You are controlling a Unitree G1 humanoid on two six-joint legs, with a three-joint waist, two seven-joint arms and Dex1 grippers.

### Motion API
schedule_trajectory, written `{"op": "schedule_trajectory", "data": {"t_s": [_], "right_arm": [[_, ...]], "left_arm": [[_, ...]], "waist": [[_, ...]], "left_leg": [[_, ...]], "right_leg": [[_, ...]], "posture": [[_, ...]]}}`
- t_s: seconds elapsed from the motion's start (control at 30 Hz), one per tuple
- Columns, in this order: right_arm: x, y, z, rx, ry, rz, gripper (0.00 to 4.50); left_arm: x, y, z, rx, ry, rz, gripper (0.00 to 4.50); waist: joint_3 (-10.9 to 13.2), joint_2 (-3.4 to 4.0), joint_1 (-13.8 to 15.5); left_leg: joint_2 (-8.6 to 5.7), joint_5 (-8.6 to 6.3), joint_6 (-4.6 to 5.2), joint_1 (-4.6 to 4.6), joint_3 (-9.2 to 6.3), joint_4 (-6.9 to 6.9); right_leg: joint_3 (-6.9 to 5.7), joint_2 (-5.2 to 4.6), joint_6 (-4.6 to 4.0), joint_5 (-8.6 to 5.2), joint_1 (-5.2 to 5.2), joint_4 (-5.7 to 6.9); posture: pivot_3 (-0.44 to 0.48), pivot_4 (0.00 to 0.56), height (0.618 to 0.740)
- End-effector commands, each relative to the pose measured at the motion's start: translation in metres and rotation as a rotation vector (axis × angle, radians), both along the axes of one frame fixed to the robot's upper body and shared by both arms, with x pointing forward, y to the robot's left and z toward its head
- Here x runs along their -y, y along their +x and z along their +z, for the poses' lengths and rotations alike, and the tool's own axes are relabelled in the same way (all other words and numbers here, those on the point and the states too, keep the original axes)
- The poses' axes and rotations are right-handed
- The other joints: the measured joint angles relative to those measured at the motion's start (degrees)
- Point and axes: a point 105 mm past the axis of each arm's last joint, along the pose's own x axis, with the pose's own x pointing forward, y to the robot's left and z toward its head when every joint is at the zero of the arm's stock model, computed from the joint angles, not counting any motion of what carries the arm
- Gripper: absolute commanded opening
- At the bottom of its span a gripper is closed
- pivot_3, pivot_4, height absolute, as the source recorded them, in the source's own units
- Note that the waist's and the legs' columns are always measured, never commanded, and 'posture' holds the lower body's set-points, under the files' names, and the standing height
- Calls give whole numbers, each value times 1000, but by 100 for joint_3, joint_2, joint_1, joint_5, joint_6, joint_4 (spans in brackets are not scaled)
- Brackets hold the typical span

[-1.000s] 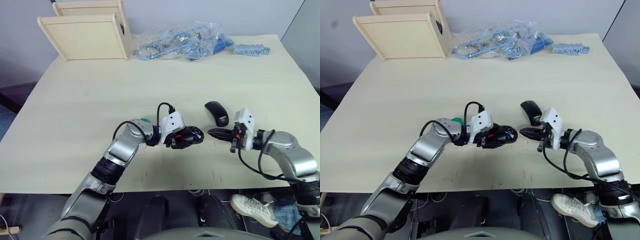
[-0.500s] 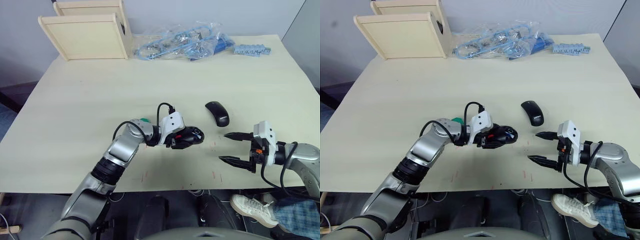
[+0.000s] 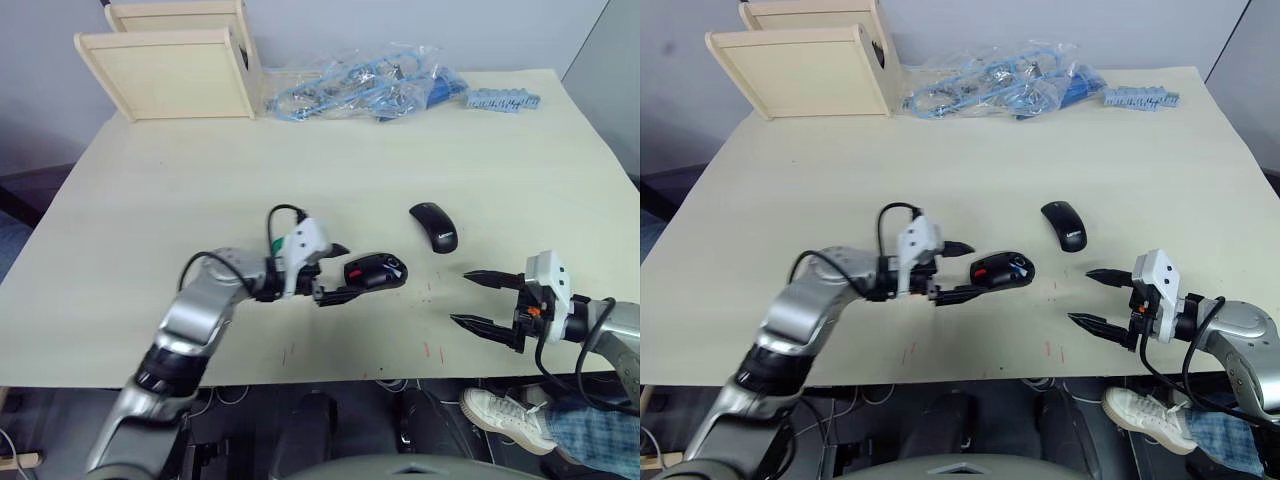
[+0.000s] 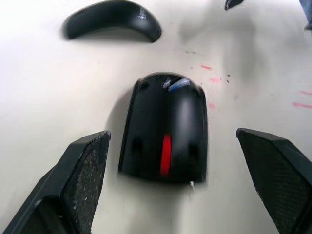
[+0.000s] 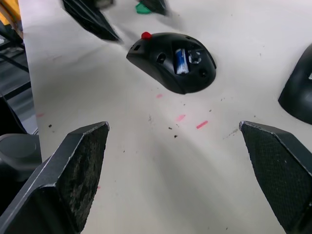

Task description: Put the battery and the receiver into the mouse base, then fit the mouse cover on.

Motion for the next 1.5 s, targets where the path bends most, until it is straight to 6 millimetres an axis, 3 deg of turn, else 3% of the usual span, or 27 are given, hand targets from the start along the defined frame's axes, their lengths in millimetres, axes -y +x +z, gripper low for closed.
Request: {"op": "schedule_trajectory", "data": {"t_s": [0.03,0.23,0.43,0.5,0.73,0.87,1.1,1.5], "right_arm": [[-2,3,13,61,18,-5,4500],[0,10,14,66,17,-14,4500],[3,29,16,44,34,-69,4500],[4,35,16,37,34,-100,4500],[8,52,21,22,15,-219,4500],[7,69,20,-3,-35,-363,4500],[-16,84,22,-62,4,-493,4500],[-25,98,21,-56,-17,-624,4500]], "left_arm": [[-8,-17,25,40,-79,-7,4404],[-29,-41,34,-5,-147,29,4404],[-60,-71,38,-18,-204,128,4404],[-62,-78,47,15,-298,119,4404],[-74,-91,51,57,-333,139,4404],[-85,-108,54,26,-371,103,4404],[-97,-114,44,41,-388,161,4404],[-95,-110,36,65,-378,189,4404]], "waist": [[0,0,16],[1,-1,23],[4,-3,-28],[3,-1,17],[3,-2,17],[3,-1,-16],[3,0,6],[3,0,-5]], "left_leg": [[0,0,0,0,0,0],[-1,0,0,-1,1,0],[7,-1,-1,9,10,-10],[8,-1,-1,12,10,-12],[0,-1,-1,10,15,-15],[5,-1,-1,16,18,-20],[3,-1,-1,18,25,-29],[1,-1,-1,17,31,-31]], "right_leg": [[0,-1,0,0,0,0],[0,-5,0,0,1,-5],[13,-2,0,0,0,-6],[13,-2,-1,0,0,-6],[13,-6,-1,0,1,-10],[18,0,-3,-1,0,-9],[20,-1,-3,-1,0,-14],[16,-1,-3,-1,-1,-14]], "posture": [[0,150,740],[0,150,740],[0,150,740],[0,150,740],[0,150,740],[0,150,740],[0,150,740],[0,150,740]]}}
